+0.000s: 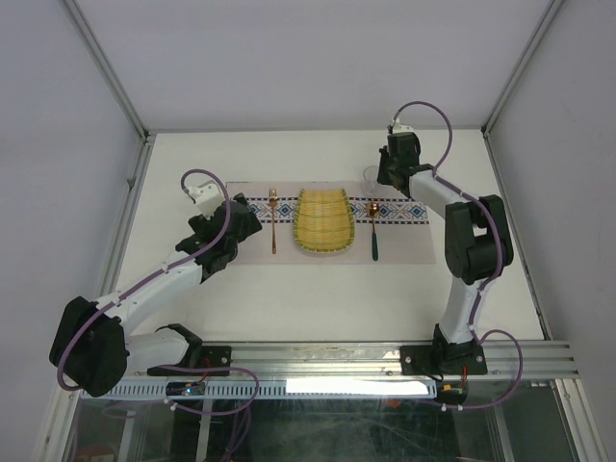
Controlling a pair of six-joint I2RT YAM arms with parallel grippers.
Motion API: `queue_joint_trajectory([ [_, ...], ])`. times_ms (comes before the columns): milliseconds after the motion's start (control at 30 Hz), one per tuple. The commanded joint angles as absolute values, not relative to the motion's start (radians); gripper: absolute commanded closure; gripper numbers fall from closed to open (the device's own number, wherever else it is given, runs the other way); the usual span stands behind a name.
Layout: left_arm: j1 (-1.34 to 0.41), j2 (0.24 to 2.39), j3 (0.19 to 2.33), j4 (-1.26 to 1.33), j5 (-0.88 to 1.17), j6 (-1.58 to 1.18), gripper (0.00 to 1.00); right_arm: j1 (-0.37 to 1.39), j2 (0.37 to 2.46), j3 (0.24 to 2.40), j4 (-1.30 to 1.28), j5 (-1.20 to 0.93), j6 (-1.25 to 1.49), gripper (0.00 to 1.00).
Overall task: Set the dinner table for one person
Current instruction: Place the cup on the napkin.
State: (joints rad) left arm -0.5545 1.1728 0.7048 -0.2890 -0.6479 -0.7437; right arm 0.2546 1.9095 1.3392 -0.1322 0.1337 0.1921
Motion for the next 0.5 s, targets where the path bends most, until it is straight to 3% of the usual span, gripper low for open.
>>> queue_joint_trajectory([
  [0, -0.546, 1.170, 0.719, -0.242, -0.664, -0.746, 0.01, 0.247, 1.915, 1.388, -0.086, 0.128, 0.188, 1.00],
  [467, -0.546, 1.182, 0.719, -0.240, -0.664, -0.747, 0.01, 0.245, 1.926, 1.405, -0.092, 0.123, 0.191, 1.00],
])
